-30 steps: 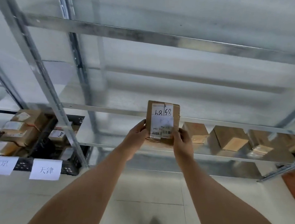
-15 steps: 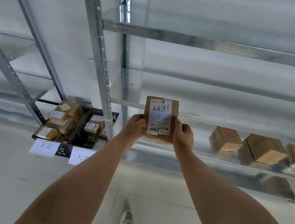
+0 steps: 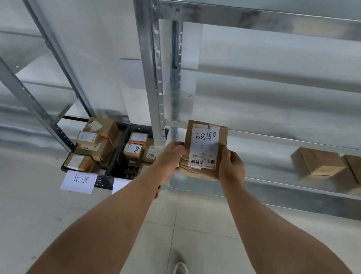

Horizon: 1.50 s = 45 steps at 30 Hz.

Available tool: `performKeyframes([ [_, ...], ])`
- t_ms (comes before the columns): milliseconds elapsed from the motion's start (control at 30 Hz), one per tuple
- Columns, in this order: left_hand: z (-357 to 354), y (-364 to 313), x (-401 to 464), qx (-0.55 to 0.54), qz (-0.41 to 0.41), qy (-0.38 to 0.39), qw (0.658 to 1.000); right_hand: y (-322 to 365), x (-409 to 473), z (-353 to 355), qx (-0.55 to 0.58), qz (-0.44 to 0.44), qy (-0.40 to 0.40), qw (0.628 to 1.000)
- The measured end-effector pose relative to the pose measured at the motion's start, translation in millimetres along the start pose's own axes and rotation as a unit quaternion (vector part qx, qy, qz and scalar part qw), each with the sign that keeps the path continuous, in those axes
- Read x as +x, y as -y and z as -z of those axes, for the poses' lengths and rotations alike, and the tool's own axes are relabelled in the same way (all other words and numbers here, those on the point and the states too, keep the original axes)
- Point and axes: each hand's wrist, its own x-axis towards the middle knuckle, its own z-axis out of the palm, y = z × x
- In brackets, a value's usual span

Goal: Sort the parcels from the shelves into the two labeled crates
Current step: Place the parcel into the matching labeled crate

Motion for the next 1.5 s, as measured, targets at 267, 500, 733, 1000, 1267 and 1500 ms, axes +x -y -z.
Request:
performKeyframes([
  [267,83.1,1.9,32.6,0.032,0.027,0.044,0.998,4.2,-32.0,-78.6,-0.011,-0.028,-0.048,0.998],
  [500,211.2,16.6,56.9,0.097,0.058,0.117,0.987,2.7,-94.3,-193.3,-0.021,-0.072,-0.106,0.992],
  [733,319.9,16.1,75.3,0.108,0.096,0.113,0.983,24.0,-134.0,-300.3,-0.010,-0.109,-0.083,0.990],
  [1000,388.5,8.2,142.8,0.099,0.107,0.086,0.985,40.9,-93.5,-384.2,-0.055,-0.105,-0.012,0.993],
  [1267,417.1,-18.6,257.6,0.074,0.138,0.038,0.987,56.1,11.4,-459.4,-0.104,-0.095,0.069,0.988],
  [1500,437.0,-2.9,355.6,0.045,0.177,0.035,0.983,54.5,97.2,-527.8,-0.160,-0.088,0.128,0.975],
])
